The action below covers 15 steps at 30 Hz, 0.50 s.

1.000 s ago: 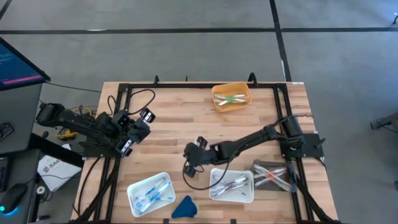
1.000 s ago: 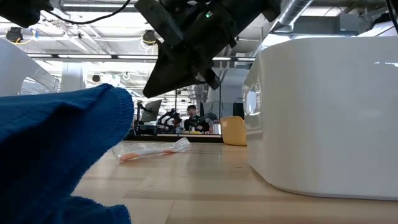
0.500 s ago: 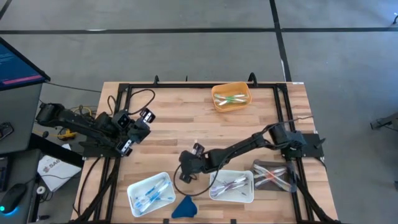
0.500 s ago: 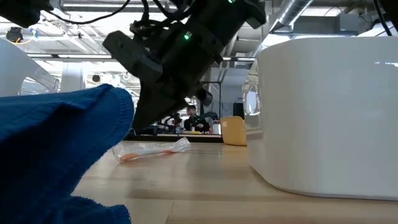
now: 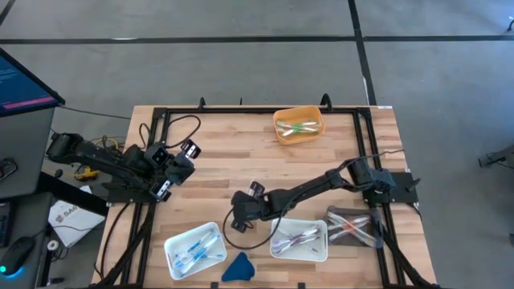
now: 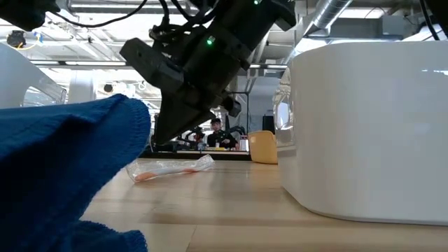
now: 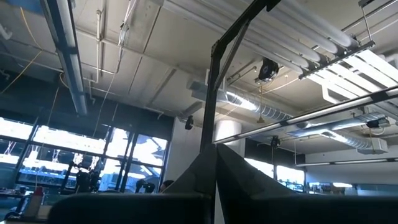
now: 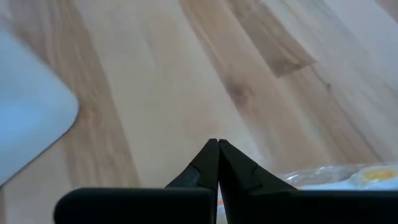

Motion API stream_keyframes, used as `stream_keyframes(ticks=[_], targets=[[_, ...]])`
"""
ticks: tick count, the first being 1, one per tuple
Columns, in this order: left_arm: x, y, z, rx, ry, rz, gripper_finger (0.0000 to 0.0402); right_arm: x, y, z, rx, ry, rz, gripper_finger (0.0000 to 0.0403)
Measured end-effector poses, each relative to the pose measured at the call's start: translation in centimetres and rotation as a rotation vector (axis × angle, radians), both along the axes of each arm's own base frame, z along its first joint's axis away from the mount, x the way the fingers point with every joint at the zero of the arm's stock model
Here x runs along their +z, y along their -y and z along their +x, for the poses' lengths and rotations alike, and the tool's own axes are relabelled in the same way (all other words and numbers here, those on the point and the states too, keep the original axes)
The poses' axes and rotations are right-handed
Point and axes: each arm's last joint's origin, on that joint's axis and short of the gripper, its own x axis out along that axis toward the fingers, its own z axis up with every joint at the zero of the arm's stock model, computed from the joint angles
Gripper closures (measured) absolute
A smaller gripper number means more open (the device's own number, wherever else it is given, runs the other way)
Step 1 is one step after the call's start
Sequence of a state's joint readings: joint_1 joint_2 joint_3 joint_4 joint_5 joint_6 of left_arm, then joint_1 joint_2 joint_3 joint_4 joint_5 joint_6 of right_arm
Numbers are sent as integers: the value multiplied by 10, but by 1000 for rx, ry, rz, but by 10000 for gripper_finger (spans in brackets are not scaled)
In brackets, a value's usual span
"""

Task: Pick & Place Toothbrushes
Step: Put the orange toothbrush into the black bin

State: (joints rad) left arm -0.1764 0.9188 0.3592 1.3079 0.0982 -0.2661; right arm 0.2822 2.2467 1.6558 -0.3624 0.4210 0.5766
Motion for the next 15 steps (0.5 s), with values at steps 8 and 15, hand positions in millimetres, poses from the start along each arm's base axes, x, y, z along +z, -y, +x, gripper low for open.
stream_keyframes(ticks=[8,15], targets=[[0,0,0,0,0,0,398,0,-9,-3,-24,14,-8,403],[0,0,0,0,0,0,398,-5,-13,-5,-69,8,8,403]])
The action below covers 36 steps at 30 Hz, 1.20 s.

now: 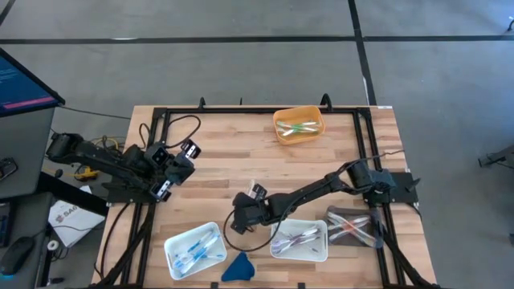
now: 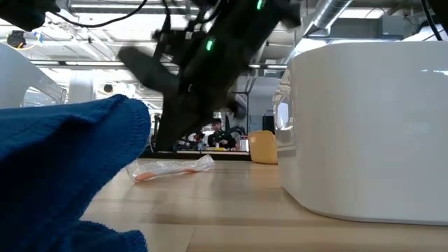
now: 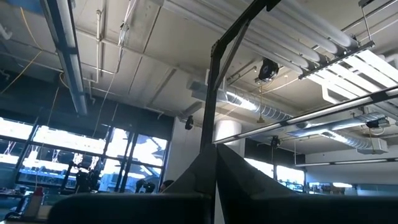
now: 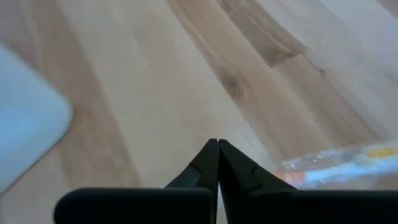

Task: Pick & Place Toothbrushes
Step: Put the orange toothbrush into the black bin

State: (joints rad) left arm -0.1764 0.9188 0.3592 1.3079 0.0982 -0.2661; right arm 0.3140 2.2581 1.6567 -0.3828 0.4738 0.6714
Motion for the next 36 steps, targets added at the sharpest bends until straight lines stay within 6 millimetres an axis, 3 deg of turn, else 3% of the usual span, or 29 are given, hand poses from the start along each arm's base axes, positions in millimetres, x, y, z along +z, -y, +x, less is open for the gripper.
stream_keyframes(ticks=[3,7,11,21,36], targets=[[0,0,0,0,0,0,398,-14,-4,-3,-4,-39,-32,403],[0,0,0,0,-2,0,398,-9,-8,2,8,11,0,403],[0,0,0,0,-2,0,398,-22,-3,2,13,-32,9,403],[0,0,0,-1,-2,0,398,-25,-5,-4,115,-150,-36,403],[0,0,0,-1,-6,1,398,-10,4,-34,198,-602,-264,403]])
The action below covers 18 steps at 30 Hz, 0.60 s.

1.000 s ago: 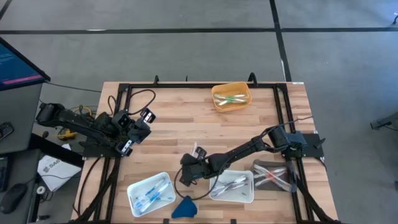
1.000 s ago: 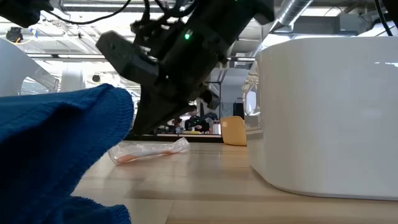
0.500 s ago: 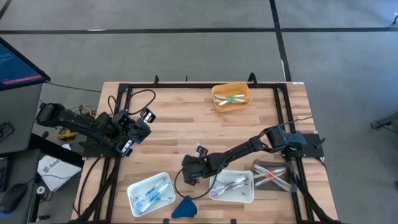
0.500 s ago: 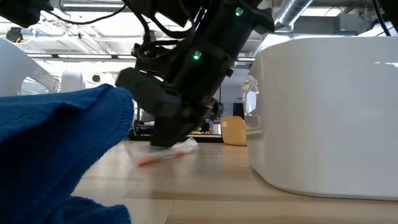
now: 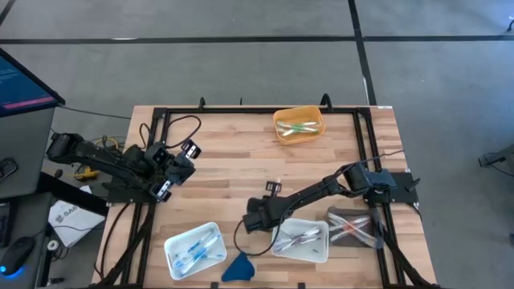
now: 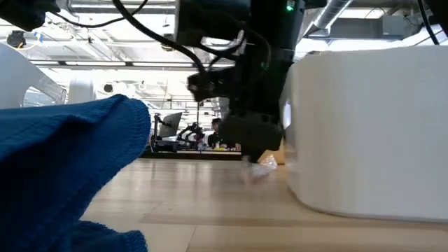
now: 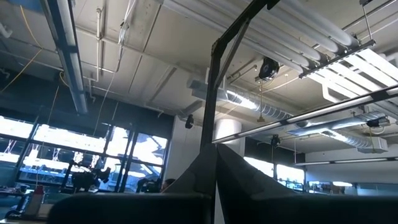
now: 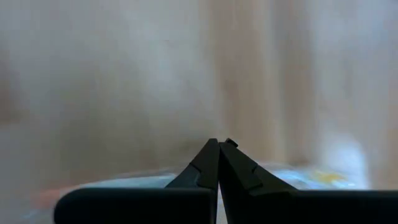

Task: Pick & Place Toothbrushes
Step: Put the orange toothbrush into the black bin

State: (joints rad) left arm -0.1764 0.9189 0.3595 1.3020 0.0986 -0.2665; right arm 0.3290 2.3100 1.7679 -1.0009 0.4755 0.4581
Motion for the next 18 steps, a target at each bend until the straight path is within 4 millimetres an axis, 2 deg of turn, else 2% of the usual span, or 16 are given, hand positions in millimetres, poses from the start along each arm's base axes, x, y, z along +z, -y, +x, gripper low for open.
stream_keyframes(ticks=[4,7,14,18], targets=[[0,0,0,0,-1,0,398,5,9,-10,-131,7,-165,403],[0,0,0,0,-2,0,398,17,13,-13,-200,84,-231,403],[0,0,0,0,-4,1,398,46,9,-13,-224,230,-213,403],[0,0,0,0,-5,1,398,52,4,-10,-182,255,-162,403]])
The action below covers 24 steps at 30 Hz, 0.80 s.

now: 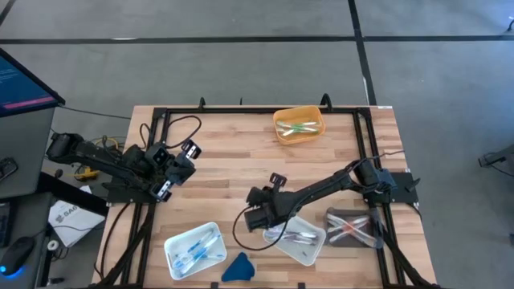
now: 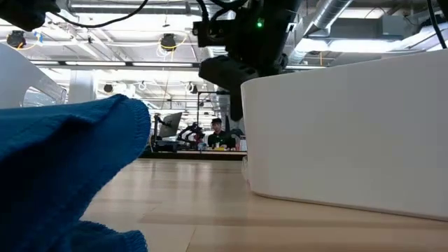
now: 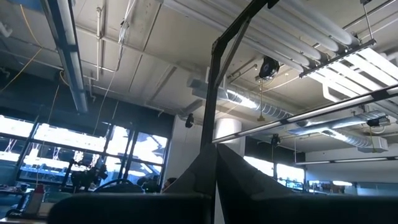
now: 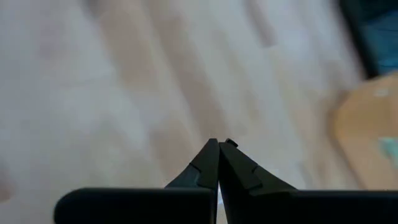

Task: Pick & Place Toothbrushes
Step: Put the orange toothbrush into the black bin

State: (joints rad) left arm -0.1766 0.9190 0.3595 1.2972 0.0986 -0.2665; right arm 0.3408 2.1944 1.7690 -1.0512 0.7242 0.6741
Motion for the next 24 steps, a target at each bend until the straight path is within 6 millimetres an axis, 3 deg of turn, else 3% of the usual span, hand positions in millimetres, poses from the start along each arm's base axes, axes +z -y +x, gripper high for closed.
stream_keyframes(ticks=[4,10,14,24], targets=[[0,0,0,0,0,0,398,-2,-4,1,35,-27,93,403],[0,0,0,-1,0,-1,398,6,8,-21,-202,-44,-26,403],[0,0,0,-1,0,0,398,8,17,-30,-286,-123,-10,403],[0,0,0,0,-1,0,398,4,9,-29,-132,-306,185,403]])
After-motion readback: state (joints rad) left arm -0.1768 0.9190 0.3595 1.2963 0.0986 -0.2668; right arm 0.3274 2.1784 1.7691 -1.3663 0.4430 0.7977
